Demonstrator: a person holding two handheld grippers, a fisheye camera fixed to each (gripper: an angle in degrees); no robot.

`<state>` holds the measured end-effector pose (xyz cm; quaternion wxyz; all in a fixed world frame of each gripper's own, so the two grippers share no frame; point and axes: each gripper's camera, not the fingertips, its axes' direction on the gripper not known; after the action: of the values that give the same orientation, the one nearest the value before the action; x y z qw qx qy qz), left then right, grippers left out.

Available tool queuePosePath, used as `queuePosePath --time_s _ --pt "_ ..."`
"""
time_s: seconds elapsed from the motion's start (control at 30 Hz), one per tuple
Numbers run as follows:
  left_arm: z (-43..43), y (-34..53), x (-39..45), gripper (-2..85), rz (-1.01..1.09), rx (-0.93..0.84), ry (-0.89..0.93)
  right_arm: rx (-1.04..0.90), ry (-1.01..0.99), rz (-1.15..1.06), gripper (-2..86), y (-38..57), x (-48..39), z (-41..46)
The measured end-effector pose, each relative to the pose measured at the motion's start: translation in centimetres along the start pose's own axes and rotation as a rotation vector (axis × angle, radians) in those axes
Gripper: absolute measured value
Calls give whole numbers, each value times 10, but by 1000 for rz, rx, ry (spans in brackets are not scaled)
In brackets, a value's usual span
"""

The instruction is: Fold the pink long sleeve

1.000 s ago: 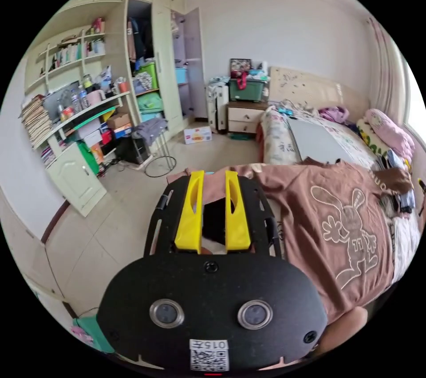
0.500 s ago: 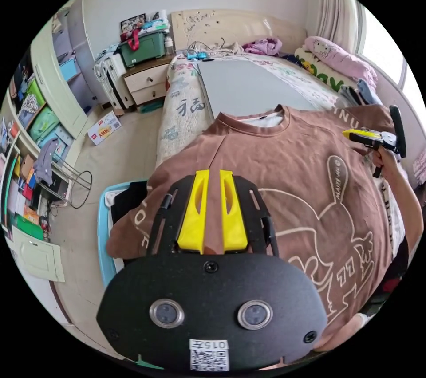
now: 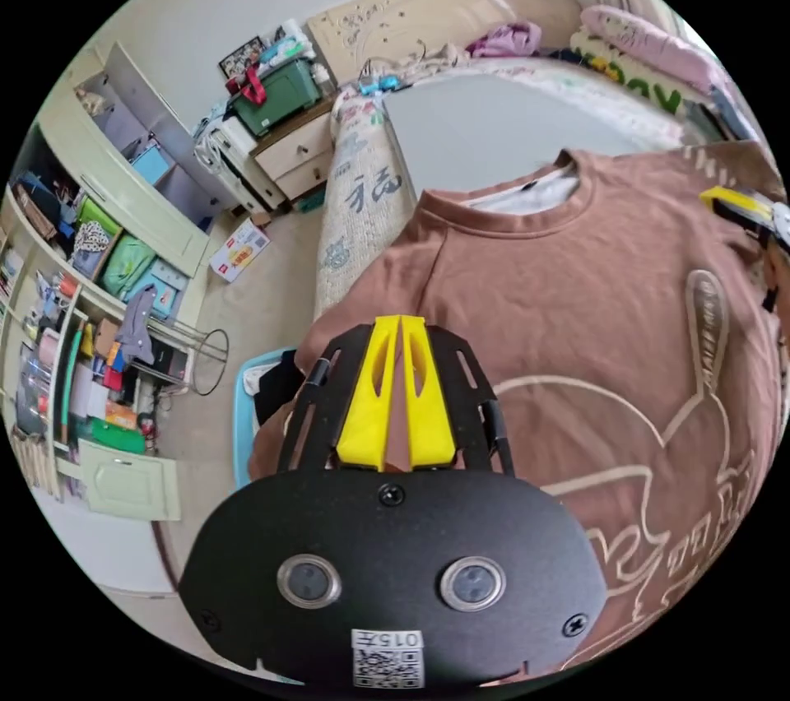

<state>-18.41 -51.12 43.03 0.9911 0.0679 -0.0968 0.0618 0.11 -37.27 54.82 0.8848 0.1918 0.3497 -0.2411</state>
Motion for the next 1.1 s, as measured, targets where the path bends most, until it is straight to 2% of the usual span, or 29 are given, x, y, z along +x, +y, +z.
queuePosePath --time_s 0.07,0.2,0.27,0.37,0.47,0.63,0.7,0.83,0.97,1.1 --pt "-57 59 -32 31 -43 86 156 35 -175 -32 -8 65 11 -71" --pt "-143 201 -74 65 -181 208 367 88 -178 -19 0 198 22 -176" --pt "-177 294 -90 70 -273 161 448 96 -228 58 16 284 35 -226" --pt "-203 384 -95 80 -364 80 435 41 -338 168 60 369 44 -253" --pt "-212 434 -102 96 -418 17 487 2 -386 207 90 410 41 -262" --pt "-204 441 -104 101 -378 -49 556 -102 -366 160 107 405 26 -256" --pt "-198 433 -98 100 -340 -79 587 -142 -338 159 88 400 21 -251" --pt "-194 431 -101 33 -333 -125 469 -157 -228 159 10 399 21 -263" --pt "-227 456 -121 8 -366 -25 471 -87 -259 204 -7 417 36 -297" --pt "-237 478 -123 1 -361 -5 447 -110 -271 230 -9 431 41 -301"
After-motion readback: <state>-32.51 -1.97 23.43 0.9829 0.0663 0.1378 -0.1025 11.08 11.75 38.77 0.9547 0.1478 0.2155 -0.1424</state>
